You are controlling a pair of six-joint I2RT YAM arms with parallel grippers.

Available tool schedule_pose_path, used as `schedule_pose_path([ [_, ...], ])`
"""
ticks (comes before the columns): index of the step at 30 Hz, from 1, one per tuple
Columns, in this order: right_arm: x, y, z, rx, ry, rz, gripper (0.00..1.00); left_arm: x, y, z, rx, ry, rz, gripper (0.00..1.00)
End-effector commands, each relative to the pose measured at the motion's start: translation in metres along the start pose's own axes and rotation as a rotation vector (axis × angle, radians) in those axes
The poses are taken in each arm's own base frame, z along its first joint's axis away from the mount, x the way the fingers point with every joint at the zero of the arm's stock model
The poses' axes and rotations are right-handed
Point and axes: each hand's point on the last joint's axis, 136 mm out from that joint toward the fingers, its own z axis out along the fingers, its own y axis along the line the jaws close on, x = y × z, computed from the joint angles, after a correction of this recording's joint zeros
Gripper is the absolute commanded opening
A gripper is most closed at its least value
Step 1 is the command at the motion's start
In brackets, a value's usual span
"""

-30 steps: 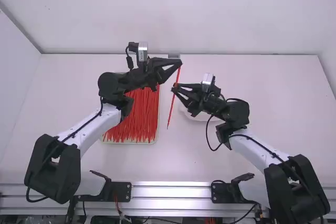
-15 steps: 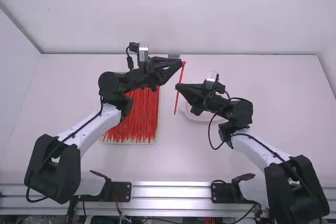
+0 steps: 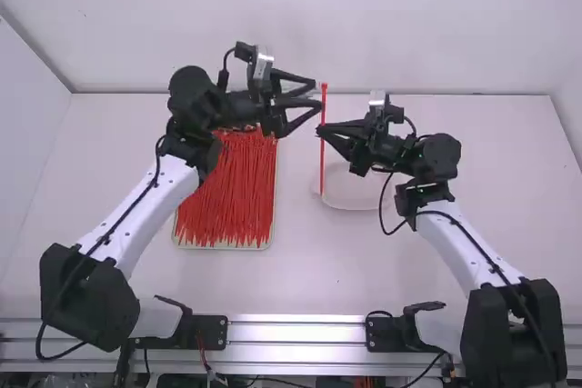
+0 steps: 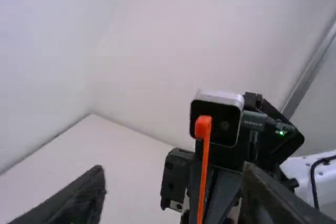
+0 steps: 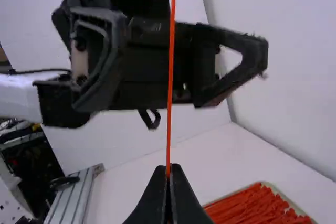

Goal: Fasten the cable tie

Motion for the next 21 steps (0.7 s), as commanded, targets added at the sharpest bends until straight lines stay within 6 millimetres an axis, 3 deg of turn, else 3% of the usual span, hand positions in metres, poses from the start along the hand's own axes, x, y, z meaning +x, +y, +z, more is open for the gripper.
schedule_pose_path([
  [1,-0.016,0.010,0.003,-0.041,-0.002,-0.065,0.00,-0.017,-0.021,-0.006,0.094,0.023,0.198,0.89],
  [6,-0.028,0.012,0.002,-0.051,-0.006,-0.113,0.00,-0.026,-0.034,-0.014,0.162,0.037,0.254,0.96],
  [13,-0.031,0.020,0.009,-0.079,-0.010,-0.161,0.00,-0.023,-0.040,-0.012,0.195,0.049,0.272,0.97],
  [17,-0.031,0.023,0.015,-0.083,-0.020,-0.185,0.00,-0.023,-0.042,-0.011,0.202,0.049,0.275,0.93],
  [21,-0.030,0.030,0.021,-0.101,-0.026,-0.226,0.00,-0.027,-0.043,-0.009,0.191,0.035,0.255,0.81],
])
